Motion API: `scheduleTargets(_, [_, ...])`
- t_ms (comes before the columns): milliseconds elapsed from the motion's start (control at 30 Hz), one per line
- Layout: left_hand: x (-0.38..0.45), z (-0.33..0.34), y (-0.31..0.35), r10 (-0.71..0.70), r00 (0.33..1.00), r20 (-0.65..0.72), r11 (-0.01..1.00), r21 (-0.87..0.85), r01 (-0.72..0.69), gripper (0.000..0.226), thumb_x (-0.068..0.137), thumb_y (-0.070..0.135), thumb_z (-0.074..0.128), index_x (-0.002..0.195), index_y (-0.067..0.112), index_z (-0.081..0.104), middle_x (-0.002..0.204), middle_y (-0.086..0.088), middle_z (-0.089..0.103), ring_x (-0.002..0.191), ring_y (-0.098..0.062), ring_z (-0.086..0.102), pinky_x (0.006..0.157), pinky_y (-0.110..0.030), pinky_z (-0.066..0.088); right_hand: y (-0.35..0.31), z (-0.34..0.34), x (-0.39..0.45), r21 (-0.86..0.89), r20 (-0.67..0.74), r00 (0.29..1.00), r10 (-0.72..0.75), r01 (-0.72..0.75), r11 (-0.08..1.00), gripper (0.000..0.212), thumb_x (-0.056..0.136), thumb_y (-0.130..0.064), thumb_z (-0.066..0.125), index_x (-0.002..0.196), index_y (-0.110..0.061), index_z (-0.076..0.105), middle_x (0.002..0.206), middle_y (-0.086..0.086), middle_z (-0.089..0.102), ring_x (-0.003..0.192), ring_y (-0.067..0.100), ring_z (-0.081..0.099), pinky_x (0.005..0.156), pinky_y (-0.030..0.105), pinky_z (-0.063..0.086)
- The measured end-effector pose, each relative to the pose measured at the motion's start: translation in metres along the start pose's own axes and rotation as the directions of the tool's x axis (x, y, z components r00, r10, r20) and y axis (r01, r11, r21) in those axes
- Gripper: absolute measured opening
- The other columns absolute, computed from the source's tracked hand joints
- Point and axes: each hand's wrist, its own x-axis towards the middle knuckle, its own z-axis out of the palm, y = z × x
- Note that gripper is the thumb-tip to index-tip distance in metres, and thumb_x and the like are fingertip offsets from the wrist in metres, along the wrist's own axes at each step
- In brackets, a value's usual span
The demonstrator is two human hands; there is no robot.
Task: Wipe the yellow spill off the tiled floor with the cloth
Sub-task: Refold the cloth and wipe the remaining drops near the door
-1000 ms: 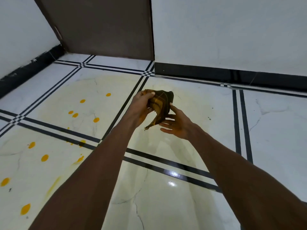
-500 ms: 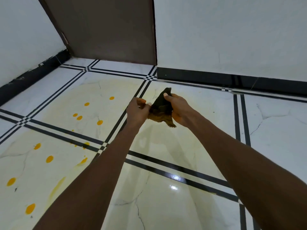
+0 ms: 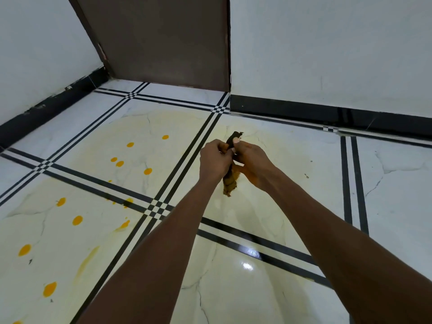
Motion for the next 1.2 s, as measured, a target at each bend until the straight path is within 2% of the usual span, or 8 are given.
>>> scheduleTargets(200, [-0.002,-0.006,-0.013,-0.104,0.979,0.176,0.947,-0.284,0.152,0.017,0.097,0.025,0.070,0.106,0.011,0.076,0.102,-0.005,0.076,0.104,-0.023,0.073,0.094,-0.039,0.061,0.013,-0.024,0.000,0.101,-0.057,0.998,0.028,-0.022,0.995,0.058,0.092,-0.019,0.079,0.145,-0.014,0.056,0.137,0.013,0.068,0.127,0.033,0.063,0.110,0.052,0.051])
scheduleTargets(400, [0.008,-0.016,-0.008,0.012,1.000,0.003,0.988,-0.155,-0.011,0.023,0.106,0.031,0.053,0.114,0.012,0.062,0.107,-0.010,0.070,0.095,-0.021,0.068,0.070,-0.023,0.053,0.032,-0.067,0.003,0.166,-0.161,0.979,0.126,-0.099,0.981,0.058,0.088,0.005,0.076,0.140,-0.006,0.053,0.133,0.020,0.062,0.119,0.035,0.064,0.100,0.047,0.056])
scheduleTargets(500, [0.016,-0.028,0.000,0.193,0.979,-0.064,0.981,-0.005,-0.194,0.020,0.107,0.027,0.052,0.114,0.012,0.064,0.096,-0.004,0.070,0.083,-0.012,0.064,0.064,-0.014,0.047,0.045,-0.088,0.005,-0.298,-0.188,0.965,0.181,-0.232,0.926,0.063,0.084,0.005,0.080,0.139,-0.001,0.051,0.141,0.025,0.057,0.116,0.036,0.063,0.094,0.044,0.057])
scheduleTargets(600, [0.022,-0.035,0.015,0.321,0.947,-0.011,0.942,0.110,-0.318,0.020,0.105,0.030,0.055,0.112,0.017,0.068,0.098,0.001,0.071,0.087,-0.012,0.064,0.074,-0.022,0.051,0.036,-0.086,-0.002,-0.821,-0.209,0.952,0.222,-0.294,0.489,0.079,0.083,-0.012,0.087,0.148,-0.001,0.045,0.150,0.021,0.049,0.129,0.034,0.054,0.102,0.039,0.050])
scheduleTargets(633, [0.023,-0.037,0.021,0.350,0.936,0.029,0.928,0.128,-0.351,0.019,0.104,0.030,0.056,0.112,0.019,0.070,0.100,0.002,0.071,0.091,-0.013,0.064,0.076,-0.025,0.052,0.031,-0.082,-0.003,-0.846,-0.180,0.967,0.178,-0.244,0.473,0.086,0.081,-0.019,0.089,0.152,-0.003,0.043,0.154,0.020,0.045,0.137,0.034,0.050,0.108,0.040,0.048])
scheduleTargets(800, [0.022,-0.045,0.049,0.433,0.883,0.181,0.871,0.167,-0.461,0.021,0.102,0.028,0.061,0.116,0.018,0.072,0.107,0.002,0.071,0.093,-0.008,0.061,0.076,-0.007,0.045,0.001,-0.053,0.005,-0.644,0.098,0.990,-0.102,0.141,0.752,0.088,0.081,-0.030,0.089,0.155,-0.019,0.042,0.157,0.009,0.045,0.145,0.030,0.042,0.115,0.046,0.045])
scheduleTargets(1033, [0.040,-0.085,0.061,0.482,0.874,0.064,0.861,0.152,-0.486,0.022,0.100,0.031,0.062,0.111,0.018,0.076,0.105,0.003,0.075,0.099,-0.009,0.066,0.083,-0.017,0.050,-0.005,-0.045,-0.011,-0.411,0.228,0.973,-0.031,0.125,0.903,0.054,0.080,-0.049,0.078,0.124,-0.019,0.066,0.120,0.000,0.073,0.118,0.024,0.068,0.098,0.034,0.056])
scheduleTargets(1200, [0.042,-0.082,0.031,0.366,0.930,0.035,0.920,0.138,-0.368,0.028,0.104,0.032,0.058,0.124,0.016,0.070,0.121,0.002,0.072,0.111,-0.005,0.060,0.088,-0.014,0.044,-0.011,-0.023,-0.014,-0.122,0.271,0.962,0.024,0.009,0.992,0.054,0.092,-0.039,0.074,0.139,-0.017,0.059,0.128,0.006,0.071,0.117,0.026,0.070,0.090,0.035,0.063])
